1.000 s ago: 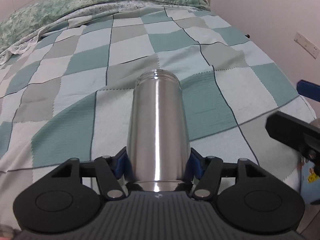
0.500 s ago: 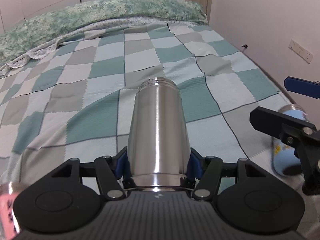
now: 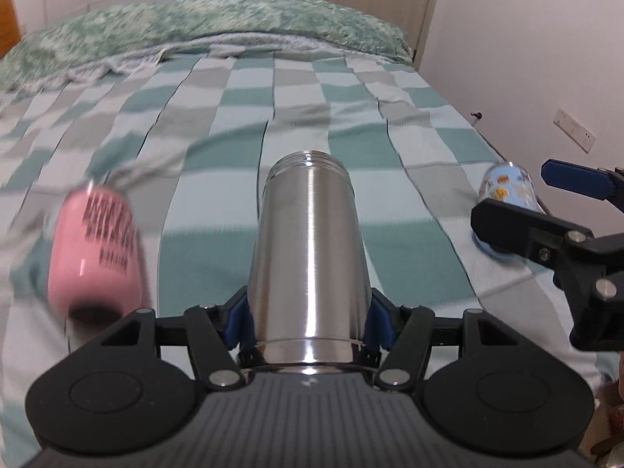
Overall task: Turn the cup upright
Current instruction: 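Lift the silver cup off the blanket with the left gripper, then bring the right gripper to the silver cup and grasp it while the left gripper holds it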
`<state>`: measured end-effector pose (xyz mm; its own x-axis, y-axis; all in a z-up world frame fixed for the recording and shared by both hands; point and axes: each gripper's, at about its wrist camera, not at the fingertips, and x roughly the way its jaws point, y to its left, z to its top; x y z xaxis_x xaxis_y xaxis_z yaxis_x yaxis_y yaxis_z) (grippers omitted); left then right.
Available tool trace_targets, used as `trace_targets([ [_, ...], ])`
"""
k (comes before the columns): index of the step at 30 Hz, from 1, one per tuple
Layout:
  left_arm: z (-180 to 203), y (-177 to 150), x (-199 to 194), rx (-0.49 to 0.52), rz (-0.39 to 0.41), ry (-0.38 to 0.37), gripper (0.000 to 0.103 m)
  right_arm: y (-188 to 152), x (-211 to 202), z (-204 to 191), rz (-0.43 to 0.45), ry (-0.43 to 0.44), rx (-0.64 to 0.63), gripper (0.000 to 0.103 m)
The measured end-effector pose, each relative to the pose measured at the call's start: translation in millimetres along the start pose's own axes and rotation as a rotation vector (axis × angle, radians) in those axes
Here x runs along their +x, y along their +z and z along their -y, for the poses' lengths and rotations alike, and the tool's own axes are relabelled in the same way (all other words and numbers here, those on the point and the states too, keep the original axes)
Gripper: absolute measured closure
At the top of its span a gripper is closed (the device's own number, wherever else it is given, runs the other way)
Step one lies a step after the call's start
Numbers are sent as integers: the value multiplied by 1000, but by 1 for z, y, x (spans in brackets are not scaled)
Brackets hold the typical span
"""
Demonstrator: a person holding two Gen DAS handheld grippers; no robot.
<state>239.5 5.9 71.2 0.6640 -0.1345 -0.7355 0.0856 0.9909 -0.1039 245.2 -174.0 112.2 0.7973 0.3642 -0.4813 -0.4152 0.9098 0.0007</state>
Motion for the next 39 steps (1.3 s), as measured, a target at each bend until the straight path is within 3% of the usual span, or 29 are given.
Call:
trace_targets([
  [10,1,-75,-26,-126,42,13,40,-48,-43,-30,-46,13,3,0],
  [21,14,-102,-13,-109,21,-2,40,-72,-53,-32,-84,-26,22,0],
  [22,15,-101,-13,-105,15,-3,38,-73,-53,-32,-86,-28,23,0],
  [24,14,-99,-15,-101,12,-27,20,-73,-52,-32,-89,-33,26,0],
  [25,13,-99,-18,-103,19,-39,5,-73,-52,-31,-90,-34,30,0],
  [26,11,-98,-23,-98,34,-46,0,-73,-53,-32,-90,-34,33,0],
  [35,-24,-84,-67,3,119,-34,0,-55,-59,-46,-73,-40,33,0],
  [39,-51,-75,-75,35,140,9,0,-50,-47,-63,-94,-33,22,0],
])
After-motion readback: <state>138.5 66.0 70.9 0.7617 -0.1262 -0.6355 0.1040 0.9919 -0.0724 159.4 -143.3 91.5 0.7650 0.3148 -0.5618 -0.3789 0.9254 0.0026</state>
